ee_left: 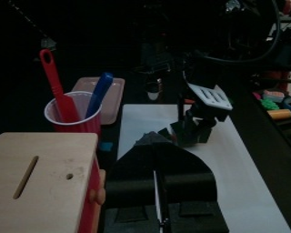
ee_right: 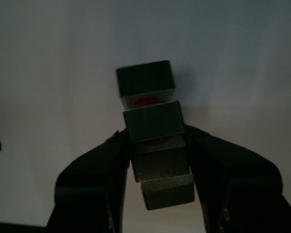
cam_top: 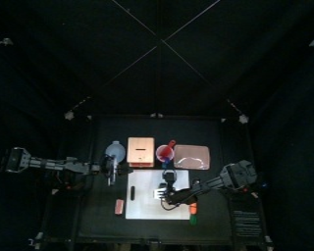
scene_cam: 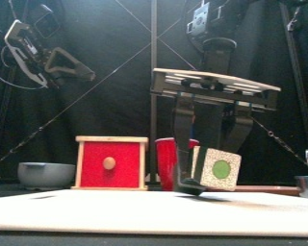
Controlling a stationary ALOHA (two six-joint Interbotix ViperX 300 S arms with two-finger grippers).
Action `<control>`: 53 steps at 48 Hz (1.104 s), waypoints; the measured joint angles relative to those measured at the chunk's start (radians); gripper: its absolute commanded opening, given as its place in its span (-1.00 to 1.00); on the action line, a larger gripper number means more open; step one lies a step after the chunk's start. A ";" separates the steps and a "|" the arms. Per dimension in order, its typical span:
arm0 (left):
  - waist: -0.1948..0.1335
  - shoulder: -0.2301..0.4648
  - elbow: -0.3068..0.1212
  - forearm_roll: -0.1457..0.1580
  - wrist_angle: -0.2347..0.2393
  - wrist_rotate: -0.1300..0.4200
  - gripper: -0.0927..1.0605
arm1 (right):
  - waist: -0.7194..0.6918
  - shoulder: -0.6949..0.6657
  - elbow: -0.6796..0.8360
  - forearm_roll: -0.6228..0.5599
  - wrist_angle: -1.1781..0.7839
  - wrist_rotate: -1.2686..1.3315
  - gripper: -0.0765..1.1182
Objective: Place sushi on board then cut the sushi with the knife then place the pieces on the plate
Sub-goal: Pick knife at handle with right hand
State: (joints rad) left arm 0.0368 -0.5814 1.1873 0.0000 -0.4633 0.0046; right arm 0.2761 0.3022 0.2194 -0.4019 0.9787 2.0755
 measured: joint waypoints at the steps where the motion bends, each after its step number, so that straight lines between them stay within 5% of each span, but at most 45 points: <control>1: 0.000 -0.002 0.000 0.000 0.000 0.000 -0.88 | 0.000 0.005 -0.006 -0.002 0.009 0.000 0.22; 53: 0.000 -0.002 0.009 0.002 0.005 0.000 -0.88 | -0.005 0.067 -0.041 -0.008 -0.005 -0.014 0.75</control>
State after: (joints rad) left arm 0.0368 -0.5829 1.1965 0.0015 -0.4587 0.0046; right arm 0.2715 0.3697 0.1779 -0.4096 0.9741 2.0617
